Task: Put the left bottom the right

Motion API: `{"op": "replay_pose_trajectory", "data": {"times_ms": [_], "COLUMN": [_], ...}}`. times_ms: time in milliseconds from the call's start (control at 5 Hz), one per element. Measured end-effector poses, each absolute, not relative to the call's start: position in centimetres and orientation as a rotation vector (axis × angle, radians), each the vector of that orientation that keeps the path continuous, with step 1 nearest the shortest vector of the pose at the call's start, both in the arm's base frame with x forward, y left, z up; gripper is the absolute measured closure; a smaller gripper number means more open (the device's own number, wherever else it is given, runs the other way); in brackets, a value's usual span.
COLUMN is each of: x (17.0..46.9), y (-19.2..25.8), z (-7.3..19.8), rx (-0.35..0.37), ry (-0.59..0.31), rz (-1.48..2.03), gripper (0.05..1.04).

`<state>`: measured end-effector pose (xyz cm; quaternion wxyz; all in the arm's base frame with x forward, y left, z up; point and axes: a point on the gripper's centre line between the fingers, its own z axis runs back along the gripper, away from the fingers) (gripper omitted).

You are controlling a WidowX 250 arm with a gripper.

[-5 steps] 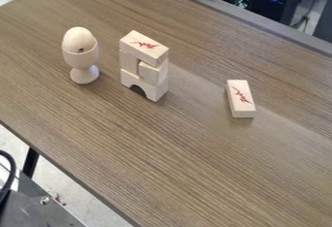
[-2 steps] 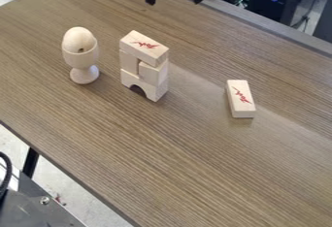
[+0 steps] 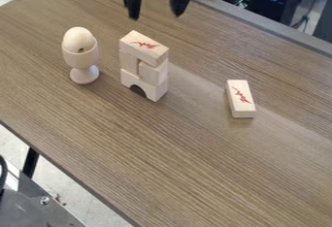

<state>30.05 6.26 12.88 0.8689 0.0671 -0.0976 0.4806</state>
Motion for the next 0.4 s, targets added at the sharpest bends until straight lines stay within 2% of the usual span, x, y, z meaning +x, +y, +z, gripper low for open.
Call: {"op": "replay_pose_trajectory", "data": {"times_ms": [200,400], "x": [29.6,29.6], "y": [6.8,6.9], "z": [12.1,10.6], "rx": [0.12,0.082], "ry": [-0.192,-0.13], "rz": [1.042,1.07], "gripper": [0.084,0.084]}}
